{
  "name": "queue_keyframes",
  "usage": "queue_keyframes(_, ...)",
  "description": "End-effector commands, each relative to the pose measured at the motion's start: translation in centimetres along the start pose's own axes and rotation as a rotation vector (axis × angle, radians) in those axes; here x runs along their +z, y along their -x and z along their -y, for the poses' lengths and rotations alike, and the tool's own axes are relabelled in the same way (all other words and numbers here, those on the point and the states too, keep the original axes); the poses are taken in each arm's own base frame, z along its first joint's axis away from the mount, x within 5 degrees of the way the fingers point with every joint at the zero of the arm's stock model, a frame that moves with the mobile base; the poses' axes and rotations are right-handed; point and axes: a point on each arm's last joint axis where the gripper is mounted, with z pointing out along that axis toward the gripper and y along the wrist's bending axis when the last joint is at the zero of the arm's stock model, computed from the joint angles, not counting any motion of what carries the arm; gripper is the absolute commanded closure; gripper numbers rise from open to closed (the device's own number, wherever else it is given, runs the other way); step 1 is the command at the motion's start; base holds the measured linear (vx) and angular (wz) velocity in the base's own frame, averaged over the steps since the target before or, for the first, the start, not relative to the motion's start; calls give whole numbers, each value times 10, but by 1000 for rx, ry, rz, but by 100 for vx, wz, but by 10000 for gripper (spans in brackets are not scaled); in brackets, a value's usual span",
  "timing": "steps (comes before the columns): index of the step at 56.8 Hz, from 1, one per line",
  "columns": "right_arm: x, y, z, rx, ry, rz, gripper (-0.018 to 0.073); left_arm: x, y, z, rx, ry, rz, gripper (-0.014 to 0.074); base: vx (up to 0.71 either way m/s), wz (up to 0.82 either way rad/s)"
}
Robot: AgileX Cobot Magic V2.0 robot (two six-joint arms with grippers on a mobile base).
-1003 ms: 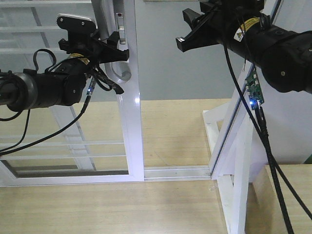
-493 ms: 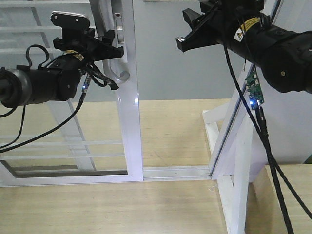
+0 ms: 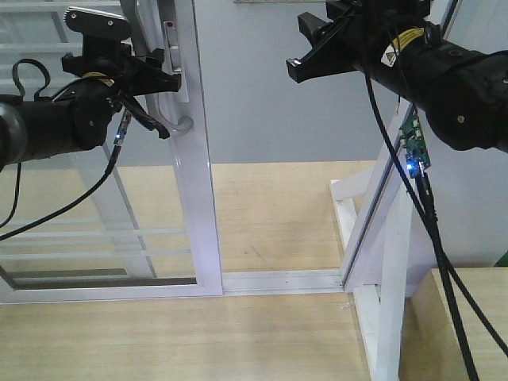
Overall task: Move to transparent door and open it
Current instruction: 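Pull the handle with the left gripper, sliding the door further open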
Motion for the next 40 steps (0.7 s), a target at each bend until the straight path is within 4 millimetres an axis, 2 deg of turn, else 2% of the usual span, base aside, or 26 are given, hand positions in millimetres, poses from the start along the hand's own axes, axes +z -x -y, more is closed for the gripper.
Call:
queue_keyframes(1, -13, 32, 8, -5, -34, 159, 245, -12, 39, -18, -42, 101, 137, 146, 0, 0)
queue_keyframes(14, -13, 32, 8, -5, -34, 159, 245, -20, 44, -30, 54, 189, 83, 147, 0, 0)
queue_keyframes(21, -13, 32, 8, -5, -34, 159, 245, -24, 46, -50, -36, 268, 59, 162, 0, 0)
queue_keyframes(30, -13, 32, 8, -5, -35, 169, 245, -35, 38, -81, -134, 366, 22, 241, 0, 0)
queue_keyframes(40, -13, 33, 8, -5, -36, 177, 245, -46, 32, -99, -132, 414, 5, 346, 0, -1)
